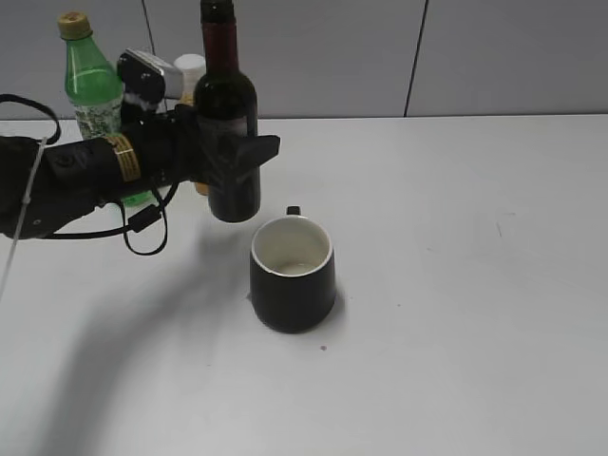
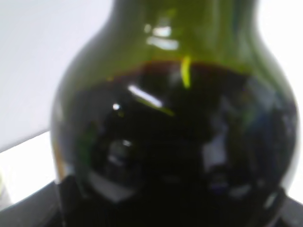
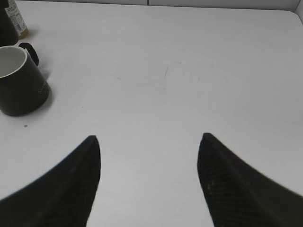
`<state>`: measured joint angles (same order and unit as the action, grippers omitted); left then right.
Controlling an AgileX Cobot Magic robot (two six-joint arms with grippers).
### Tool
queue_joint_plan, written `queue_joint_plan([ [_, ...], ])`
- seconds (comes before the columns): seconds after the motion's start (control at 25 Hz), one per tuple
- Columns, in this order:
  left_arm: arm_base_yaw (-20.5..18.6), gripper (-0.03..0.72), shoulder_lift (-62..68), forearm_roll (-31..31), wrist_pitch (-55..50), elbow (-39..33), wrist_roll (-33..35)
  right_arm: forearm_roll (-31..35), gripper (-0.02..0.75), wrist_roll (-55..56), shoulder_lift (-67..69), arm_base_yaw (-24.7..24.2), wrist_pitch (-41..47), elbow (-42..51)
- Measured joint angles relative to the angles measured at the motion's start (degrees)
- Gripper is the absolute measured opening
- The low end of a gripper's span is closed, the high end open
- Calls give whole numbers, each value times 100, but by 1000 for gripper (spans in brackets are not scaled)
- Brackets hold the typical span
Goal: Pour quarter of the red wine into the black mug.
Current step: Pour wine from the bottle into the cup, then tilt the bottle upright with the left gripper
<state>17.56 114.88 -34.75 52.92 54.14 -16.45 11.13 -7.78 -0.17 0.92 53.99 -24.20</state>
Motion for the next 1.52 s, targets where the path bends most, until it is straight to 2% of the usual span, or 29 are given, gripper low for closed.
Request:
queue_joint_plan([
  [0.4,-18,543,-995,1085,-7,-1472,804,0,494,0,0,0,-5,0],
  [0.68,-13,544,-1840,2507,-22,-2491,1537,0,494,0,0,0,-5,0],
  [0.84,93,543,-2209,3305,-332,-2796,1983,0,494,0,0,0,0,0],
  [1.04,644,543,-2474,4495,-929,-2838,2658,0,494,0,0,0,0,0],
  [1.24,1403,543,-2517,6541,-783,-2838,4224,0,494,0,0,0,0,0],
  [1.32,1708,543,-2517,7170,-640,-2838,4721,0,494,0,0,0,0,0],
  [1.52,2108,543,-2544,7800,-378,-2838,5785,0,494,0,0,0,0,0],
])
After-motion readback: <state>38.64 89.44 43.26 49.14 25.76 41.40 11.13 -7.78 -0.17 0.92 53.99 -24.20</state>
